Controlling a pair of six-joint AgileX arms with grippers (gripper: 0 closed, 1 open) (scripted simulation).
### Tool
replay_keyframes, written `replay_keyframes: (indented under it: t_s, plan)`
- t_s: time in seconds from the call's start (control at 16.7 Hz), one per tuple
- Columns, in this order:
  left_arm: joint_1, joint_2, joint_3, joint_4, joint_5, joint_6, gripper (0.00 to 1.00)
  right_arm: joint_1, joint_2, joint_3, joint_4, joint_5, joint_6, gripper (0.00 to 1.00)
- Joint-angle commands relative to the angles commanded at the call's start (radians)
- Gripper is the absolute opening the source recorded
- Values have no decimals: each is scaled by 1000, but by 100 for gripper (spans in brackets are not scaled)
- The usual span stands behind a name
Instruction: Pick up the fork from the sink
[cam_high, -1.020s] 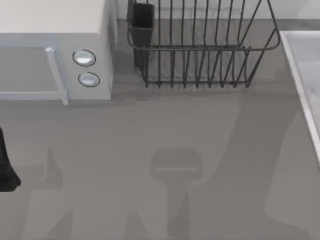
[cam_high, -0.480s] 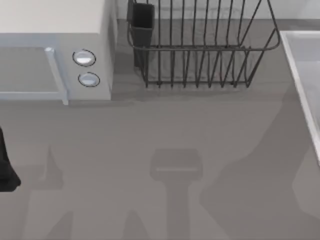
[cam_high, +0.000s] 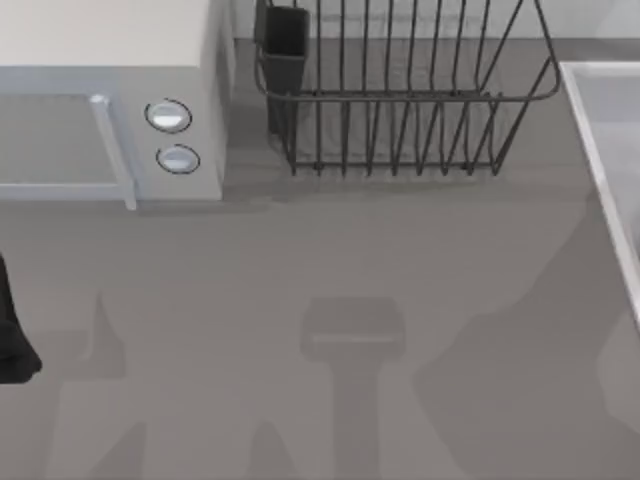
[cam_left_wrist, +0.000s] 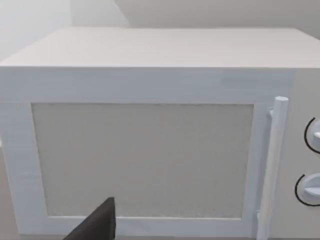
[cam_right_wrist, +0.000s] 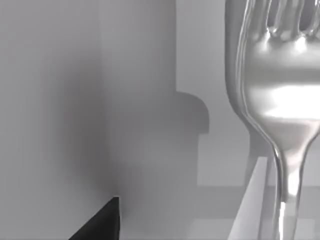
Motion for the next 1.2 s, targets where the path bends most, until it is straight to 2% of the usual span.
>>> replay_keyframes:
  t_s: [0.78, 1.2]
  plan:
    - [0, 0, 0, 0, 0, 0, 100, 0, 0, 0, 0, 0, 0, 2]
    - [0, 0, 0, 0, 0, 0, 100, 0, 0, 0, 0, 0, 0, 0]
